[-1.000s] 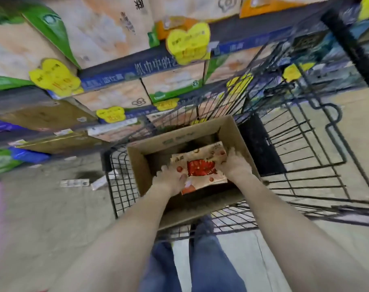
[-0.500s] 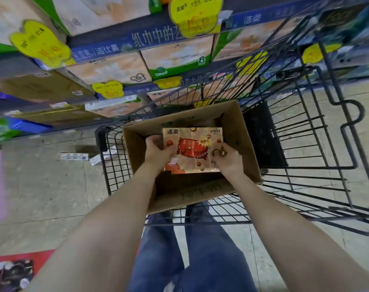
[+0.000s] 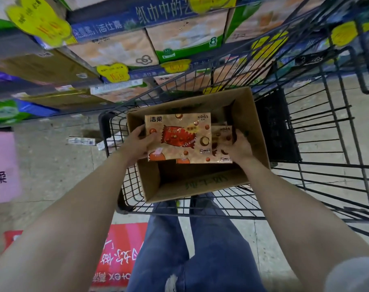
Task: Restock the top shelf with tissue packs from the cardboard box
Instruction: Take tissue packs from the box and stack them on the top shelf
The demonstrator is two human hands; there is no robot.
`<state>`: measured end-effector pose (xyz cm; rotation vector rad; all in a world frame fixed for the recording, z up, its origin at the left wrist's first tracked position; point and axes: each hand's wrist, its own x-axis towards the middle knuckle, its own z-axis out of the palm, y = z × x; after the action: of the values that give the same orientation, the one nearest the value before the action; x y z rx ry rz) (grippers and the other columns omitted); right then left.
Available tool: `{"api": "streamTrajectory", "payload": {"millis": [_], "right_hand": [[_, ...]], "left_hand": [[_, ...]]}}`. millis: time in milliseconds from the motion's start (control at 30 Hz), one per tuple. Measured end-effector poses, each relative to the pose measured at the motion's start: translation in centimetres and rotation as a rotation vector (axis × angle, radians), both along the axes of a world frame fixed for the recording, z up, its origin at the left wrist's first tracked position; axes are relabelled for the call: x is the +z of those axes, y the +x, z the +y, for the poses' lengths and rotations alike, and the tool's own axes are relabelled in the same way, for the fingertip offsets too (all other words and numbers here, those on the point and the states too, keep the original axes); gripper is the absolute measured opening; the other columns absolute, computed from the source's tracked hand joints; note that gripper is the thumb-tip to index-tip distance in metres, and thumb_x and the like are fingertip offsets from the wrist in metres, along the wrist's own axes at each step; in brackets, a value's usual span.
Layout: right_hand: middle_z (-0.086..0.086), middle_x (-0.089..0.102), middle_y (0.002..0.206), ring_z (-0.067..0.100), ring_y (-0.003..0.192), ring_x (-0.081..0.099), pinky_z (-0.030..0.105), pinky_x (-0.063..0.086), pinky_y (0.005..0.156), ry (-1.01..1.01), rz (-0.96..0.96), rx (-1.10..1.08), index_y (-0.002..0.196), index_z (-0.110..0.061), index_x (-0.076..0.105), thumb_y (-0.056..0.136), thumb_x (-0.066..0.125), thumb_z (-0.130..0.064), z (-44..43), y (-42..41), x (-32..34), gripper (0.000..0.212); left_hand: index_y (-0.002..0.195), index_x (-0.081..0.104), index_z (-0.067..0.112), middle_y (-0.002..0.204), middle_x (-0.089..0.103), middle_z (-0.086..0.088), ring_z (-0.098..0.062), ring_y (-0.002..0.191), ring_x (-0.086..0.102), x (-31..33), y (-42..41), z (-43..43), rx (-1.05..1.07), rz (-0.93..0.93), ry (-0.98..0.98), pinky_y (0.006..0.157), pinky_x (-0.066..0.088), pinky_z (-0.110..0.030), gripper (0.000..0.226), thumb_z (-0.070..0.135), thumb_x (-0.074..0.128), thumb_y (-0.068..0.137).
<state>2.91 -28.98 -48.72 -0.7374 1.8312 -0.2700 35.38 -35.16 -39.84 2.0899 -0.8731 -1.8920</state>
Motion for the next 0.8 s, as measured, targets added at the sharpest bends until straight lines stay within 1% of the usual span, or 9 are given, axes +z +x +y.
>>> {"api": "streamTrajectory", "payload": {"millis": [67, 133, 200, 267, 333, 467, 600, 733, 800], "right_hand": [[-0.001, 0.058, 0.143, 0.020, 0.134, 0.051, 0.037, 0.037, 0.108, 0.007, -0.114, -0.047, 0.147, -0.026, 0.043, 0.074, 0.084, -0.041, -0.8, 0.5, -0.4, 0.086], [-0.002, 0.059, 0.141, 0.018, 0.132, 0.051, 0.039, 0.037, 0.108, 0.008, -0.143, -0.051, 0.146, -0.027, 0.043, 0.077, 0.084, -0.039, -1.5, 0.9, -1.0, 0.082], [-0.002, 0.059, 0.136, 0.017, 0.128, 0.052, 0.041, 0.040, 0.109, 0.013, -0.083, -0.035, 0.143, -0.024, 0.046, 0.082, 0.081, -0.024, -1.6, 0.9, -1.6, 0.070], [0.002, 0.062, 0.129, 0.023, 0.126, 0.055, 0.041, 0.046, 0.106, 0.008, -0.043, -0.052, 0.133, -0.023, 0.054, 0.085, 0.074, -0.007, -1.7, 0.8, -1.8, 0.054], [0.002, 0.064, 0.124, 0.027, 0.121, 0.060, 0.046, 0.051, 0.103, -0.010, -0.076, -0.082, 0.124, -0.027, 0.057, 0.087, 0.069, -0.003, -1.5, 0.7, -2.0, 0.045], [-0.002, 0.068, 0.121, 0.024, 0.114, 0.065, 0.047, 0.057, 0.097, -0.052, -0.170, -0.162, 0.132, -0.035, 0.056, 0.088, 0.068, -0.007, -1.3, 0.6, -2.4, 0.054], [-0.008, 0.065, 0.104, 0.014, 0.099, 0.066, 0.030, 0.058, 0.076, -0.046, -0.277, -0.270, 0.140, -0.023, 0.052, 0.083, 0.080, -0.008, -1.5, 0.9, -1.8, 0.066], [0.006, 0.071, 0.117, 0.024, 0.107, 0.071, 0.043, 0.060, 0.087, 0.059, -0.377, -0.261, 0.139, -0.014, 0.054, 0.077, 0.085, -0.011, -2.3, 0.8, -2.0, 0.069], [0.007, 0.073, 0.116, 0.026, 0.108, 0.072, 0.043, 0.060, 0.087, 0.110, -0.419, -0.186, 0.138, -0.014, 0.057, 0.079, 0.084, -0.010, -2.5, 0.5, -1.8, 0.065]], "left_hand": [[0.153, 0.044, 0.032, 0.134, 0.067, -0.001, -0.025, 0.118, 0.068, 0.2, 1.4, 0.0, -0.019, -0.002, 0.013, 0.100, 0.054, -0.051, 0.061, 0.032, 0.069, 0.098], [0.150, 0.046, 0.033, 0.134, 0.066, -0.001, -0.025, 0.118, 0.066, 0.6, 2.3, -0.1, -0.020, -0.017, 0.021, 0.097, 0.053, -0.048, 0.054, 0.030, 0.066, 0.100], [0.144, 0.050, 0.037, 0.134, 0.066, -0.002, -0.026, 0.118, 0.066, 0.9, 2.9, -0.3, -0.027, -0.041, 0.023, 0.094, 0.053, -0.047, 0.044, 0.029, 0.063, 0.102], [0.137, 0.052, 0.040, 0.129, 0.068, -0.001, -0.024, 0.113, 0.068, 1.4, 3.2, -0.4, -0.030, -0.059, 0.036, 0.083, 0.054, -0.041, 0.037, 0.029, 0.062, 0.103], [0.134, 0.053, 0.038, 0.124, 0.070, 0.000, -0.020, 0.105, 0.070, 1.8, 3.3, -0.3, -0.028, -0.073, 0.034, 0.075, 0.053, -0.035, 0.034, 0.027, 0.062, 0.104], [0.125, 0.057, 0.040, 0.117, 0.073, 0.002, -0.019, 0.099, 0.072, 1.9, 3.5, -0.1, -0.037, -0.087, 0.024, 0.072, 0.053, -0.033, 0.027, 0.027, 0.063, 0.103], [0.123, 0.059, 0.041, 0.116, 0.074, 0.003, -0.020, 0.102, 0.072, 1.4, 3.8, -0.1, -0.023, -0.089, 0.025, 0.073, 0.053, -0.034, 0.025, 0.028, 0.063, 0.103], [0.139, 0.055, 0.035, 0.122, 0.072, 0.002, -0.021, 0.106, 0.071, 1.0, 4.2, -0.3, -0.015, -0.077, 0.028, 0.076, 0.053, -0.036, 0.038, 0.029, 0.064, 0.102], [0.146, 0.052, 0.033, 0.127, 0.071, 0.001, -0.024, 0.110, 0.070, 0.9, 4.5, -0.2, -0.016, -0.077, 0.032, 0.083, 0.054, -0.040, 0.046, 0.031, 0.065, 0.102]]}}
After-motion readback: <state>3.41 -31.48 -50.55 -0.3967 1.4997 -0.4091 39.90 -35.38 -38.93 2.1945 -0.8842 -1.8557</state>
